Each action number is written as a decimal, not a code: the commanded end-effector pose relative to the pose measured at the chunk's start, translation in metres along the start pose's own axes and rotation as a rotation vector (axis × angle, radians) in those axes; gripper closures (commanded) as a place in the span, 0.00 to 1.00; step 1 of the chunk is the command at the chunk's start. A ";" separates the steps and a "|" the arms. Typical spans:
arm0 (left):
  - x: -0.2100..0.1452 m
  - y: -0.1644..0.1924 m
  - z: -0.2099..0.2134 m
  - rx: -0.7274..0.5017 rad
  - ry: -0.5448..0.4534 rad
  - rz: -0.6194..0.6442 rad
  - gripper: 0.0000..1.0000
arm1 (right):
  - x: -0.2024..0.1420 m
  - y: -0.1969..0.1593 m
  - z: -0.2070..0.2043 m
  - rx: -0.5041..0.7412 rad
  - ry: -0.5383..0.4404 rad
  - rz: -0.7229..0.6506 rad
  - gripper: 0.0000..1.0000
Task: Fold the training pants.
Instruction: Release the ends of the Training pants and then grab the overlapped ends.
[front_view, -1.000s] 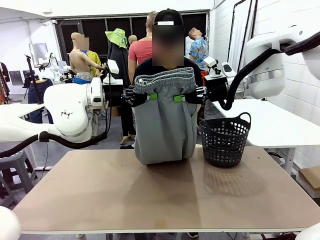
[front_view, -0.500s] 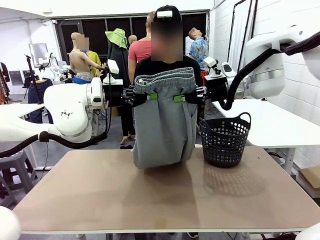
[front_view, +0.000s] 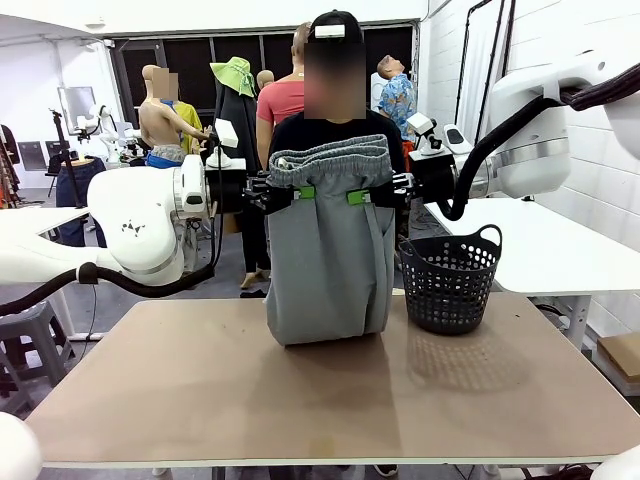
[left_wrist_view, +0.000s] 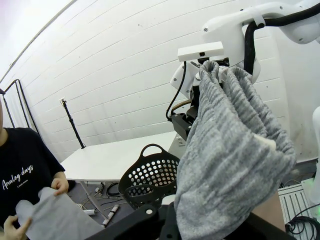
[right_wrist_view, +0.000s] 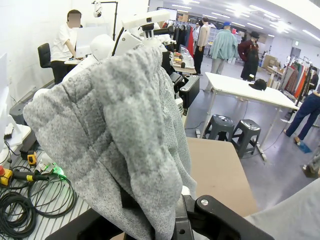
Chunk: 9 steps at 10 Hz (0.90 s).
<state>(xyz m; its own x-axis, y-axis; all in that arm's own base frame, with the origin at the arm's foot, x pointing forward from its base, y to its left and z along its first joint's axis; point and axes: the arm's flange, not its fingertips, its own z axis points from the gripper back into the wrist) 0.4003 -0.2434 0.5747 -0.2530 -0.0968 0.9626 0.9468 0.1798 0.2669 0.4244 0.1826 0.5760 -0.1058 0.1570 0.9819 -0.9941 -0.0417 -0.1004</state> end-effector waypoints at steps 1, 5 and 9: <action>0.004 -0.001 -0.001 0.002 -0.002 0.011 1.00 | 0.001 0.001 0.000 0.000 -0.022 -0.006 1.00; 0.004 -0.001 -0.001 0.002 -0.002 0.011 1.00 | 0.001 0.001 0.000 0.000 -0.022 -0.006 1.00; 0.004 -0.001 -0.001 0.002 -0.002 0.011 1.00 | 0.001 0.001 0.000 0.000 -0.022 -0.006 1.00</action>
<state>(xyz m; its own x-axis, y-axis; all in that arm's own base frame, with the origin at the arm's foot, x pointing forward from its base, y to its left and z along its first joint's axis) 0.4003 -0.2434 0.5747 -0.2530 -0.0968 0.9626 0.9468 0.1797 0.2669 0.4244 0.1826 0.5761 -0.1058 0.1569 0.9819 -0.9941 -0.0417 -0.1004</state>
